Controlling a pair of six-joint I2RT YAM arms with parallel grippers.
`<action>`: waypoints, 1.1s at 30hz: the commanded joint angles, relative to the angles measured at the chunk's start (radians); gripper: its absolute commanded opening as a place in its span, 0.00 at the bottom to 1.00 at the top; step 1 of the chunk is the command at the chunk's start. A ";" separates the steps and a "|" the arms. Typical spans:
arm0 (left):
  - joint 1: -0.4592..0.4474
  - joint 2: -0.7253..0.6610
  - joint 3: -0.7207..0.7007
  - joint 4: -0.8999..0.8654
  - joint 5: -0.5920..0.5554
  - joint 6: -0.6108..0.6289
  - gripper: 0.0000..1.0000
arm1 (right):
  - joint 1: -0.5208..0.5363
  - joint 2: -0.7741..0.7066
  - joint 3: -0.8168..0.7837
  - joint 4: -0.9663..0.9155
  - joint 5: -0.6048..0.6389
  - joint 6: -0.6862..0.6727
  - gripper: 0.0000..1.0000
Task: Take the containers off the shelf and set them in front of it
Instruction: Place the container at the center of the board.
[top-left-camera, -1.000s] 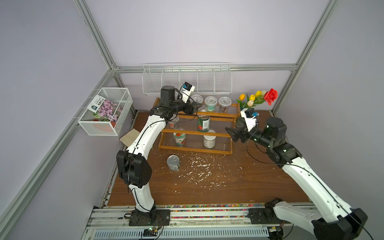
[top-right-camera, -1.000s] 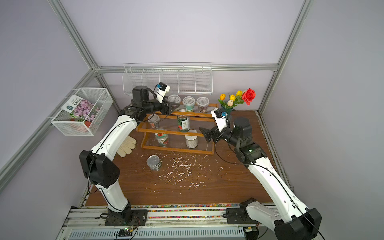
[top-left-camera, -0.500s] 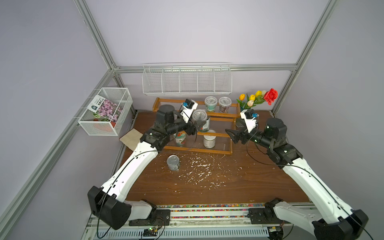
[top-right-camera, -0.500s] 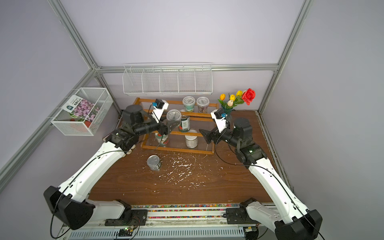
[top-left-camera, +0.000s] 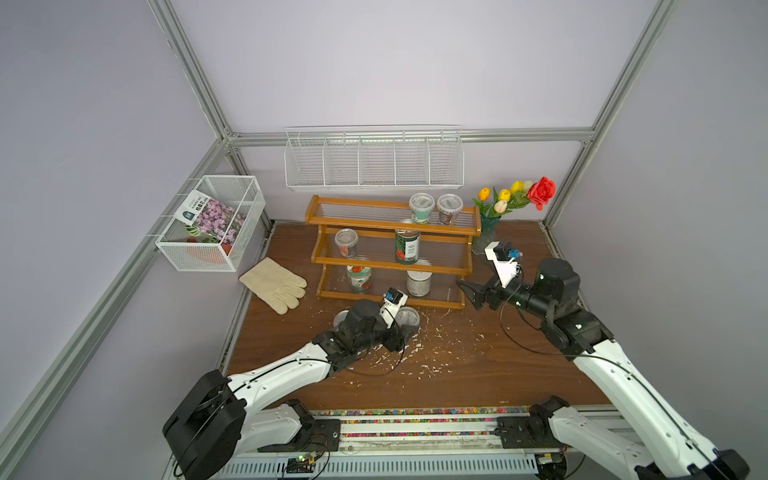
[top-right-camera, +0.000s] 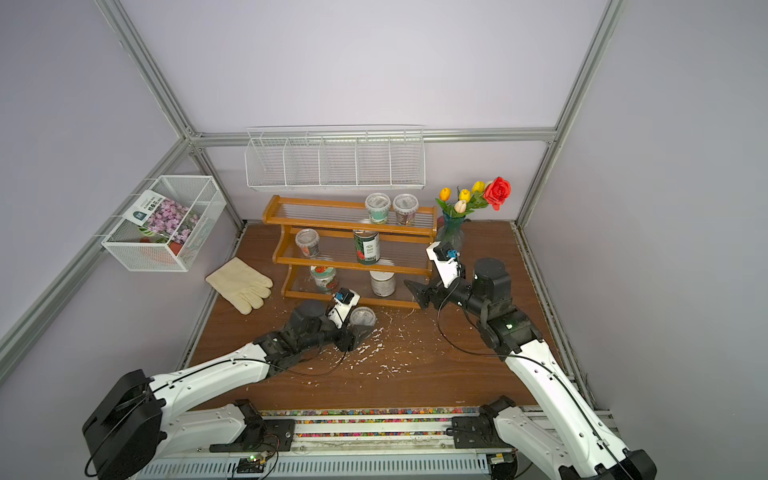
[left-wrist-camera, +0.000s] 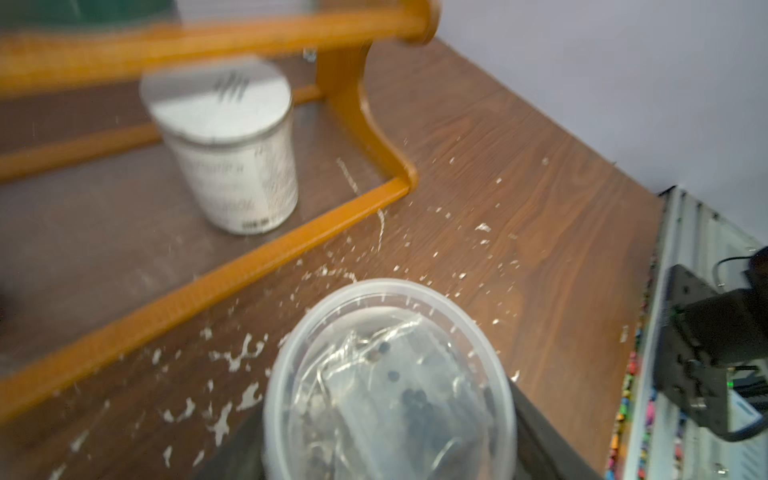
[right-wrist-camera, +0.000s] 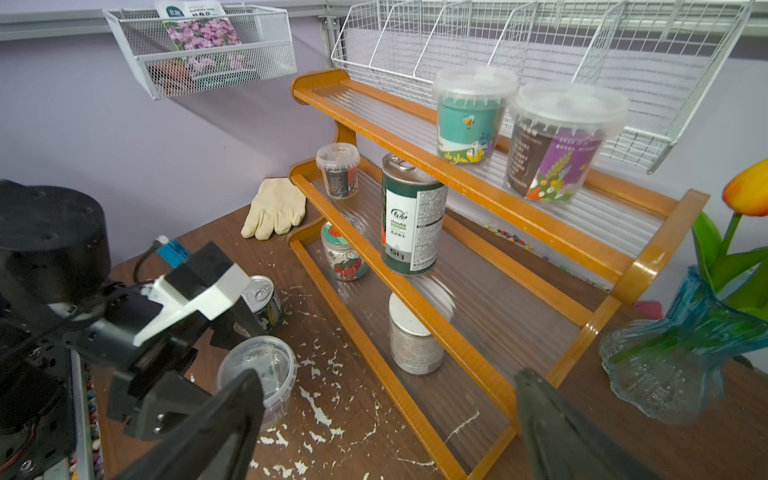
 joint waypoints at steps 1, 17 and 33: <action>-0.005 0.050 -0.032 0.216 -0.060 -0.035 0.63 | -0.002 -0.019 -0.047 0.048 -0.018 0.011 0.97; -0.024 0.377 -0.065 0.462 -0.228 0.015 0.64 | -0.001 -0.012 -0.050 -0.003 0.042 -0.042 0.97; -0.025 0.309 -0.091 0.309 -0.208 -0.002 0.82 | -0.002 0.003 -0.035 -0.017 0.053 -0.081 0.97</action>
